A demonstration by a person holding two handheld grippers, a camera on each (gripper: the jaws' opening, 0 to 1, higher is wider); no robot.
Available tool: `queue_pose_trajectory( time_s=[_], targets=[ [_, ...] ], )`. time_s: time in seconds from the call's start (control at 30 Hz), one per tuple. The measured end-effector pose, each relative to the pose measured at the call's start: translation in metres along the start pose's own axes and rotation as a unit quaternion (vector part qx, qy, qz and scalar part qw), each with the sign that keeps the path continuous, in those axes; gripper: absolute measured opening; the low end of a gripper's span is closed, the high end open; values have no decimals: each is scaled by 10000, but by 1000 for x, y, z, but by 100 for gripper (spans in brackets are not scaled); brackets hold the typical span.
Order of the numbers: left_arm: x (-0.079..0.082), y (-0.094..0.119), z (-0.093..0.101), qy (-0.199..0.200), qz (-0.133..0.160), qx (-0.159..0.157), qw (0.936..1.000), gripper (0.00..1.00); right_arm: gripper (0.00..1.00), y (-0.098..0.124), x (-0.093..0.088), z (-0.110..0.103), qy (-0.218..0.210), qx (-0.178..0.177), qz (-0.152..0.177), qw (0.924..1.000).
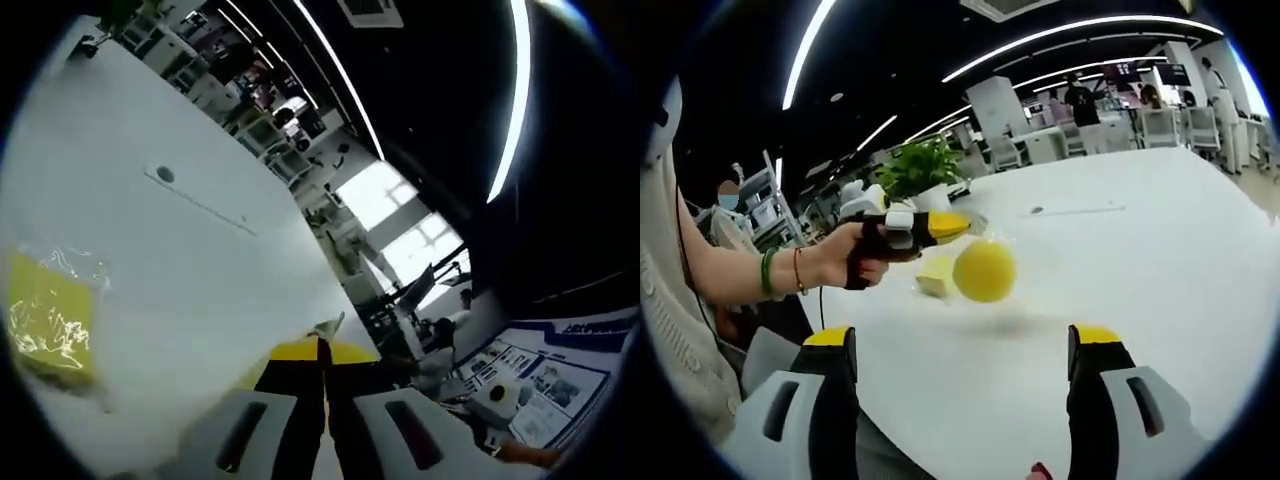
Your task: Compare the silicone blocks by pressing each to a similar depth, holding the contact briefly, and releasing to observe deformation and rebound differences across the visible hardness samples.
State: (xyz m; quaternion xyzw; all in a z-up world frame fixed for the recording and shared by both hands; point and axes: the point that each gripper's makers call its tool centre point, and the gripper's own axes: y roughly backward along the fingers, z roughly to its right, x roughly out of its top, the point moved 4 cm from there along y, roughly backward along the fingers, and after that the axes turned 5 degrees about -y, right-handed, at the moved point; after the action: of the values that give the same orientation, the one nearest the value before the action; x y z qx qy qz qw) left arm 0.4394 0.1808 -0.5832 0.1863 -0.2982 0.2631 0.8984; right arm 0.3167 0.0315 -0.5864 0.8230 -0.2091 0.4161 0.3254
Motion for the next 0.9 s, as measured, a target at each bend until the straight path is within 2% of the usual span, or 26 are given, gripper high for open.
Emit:
queue_pose_trajectory(
  time_s=[0.13,0.33,0.47,0.7,0.77,0.9],
  targets=[
    [3,16,4,-128,-60,36,9999,0,81,-1,8,-7,107,60,83,9999],
    [5,38,8,-186,-121,49,9997,0,80,-8,12,-17,202,164,30,9997],
    [6,50,12,-386,-207,67,9990,0,81,-16,19,-25,422,300,56,9986],
    [15,68,25,-574,-292,-29,9979,0,83,-34,43,-38,833,604,-76,9947],
    [18,73,30,-672,-351,-69,9971,0,83,-40,53,-41,1069,671,-103,9920],
    [27,79,39,-781,-386,-172,9960,0,84,-50,69,-46,1196,828,-82,9893]
  ],
)
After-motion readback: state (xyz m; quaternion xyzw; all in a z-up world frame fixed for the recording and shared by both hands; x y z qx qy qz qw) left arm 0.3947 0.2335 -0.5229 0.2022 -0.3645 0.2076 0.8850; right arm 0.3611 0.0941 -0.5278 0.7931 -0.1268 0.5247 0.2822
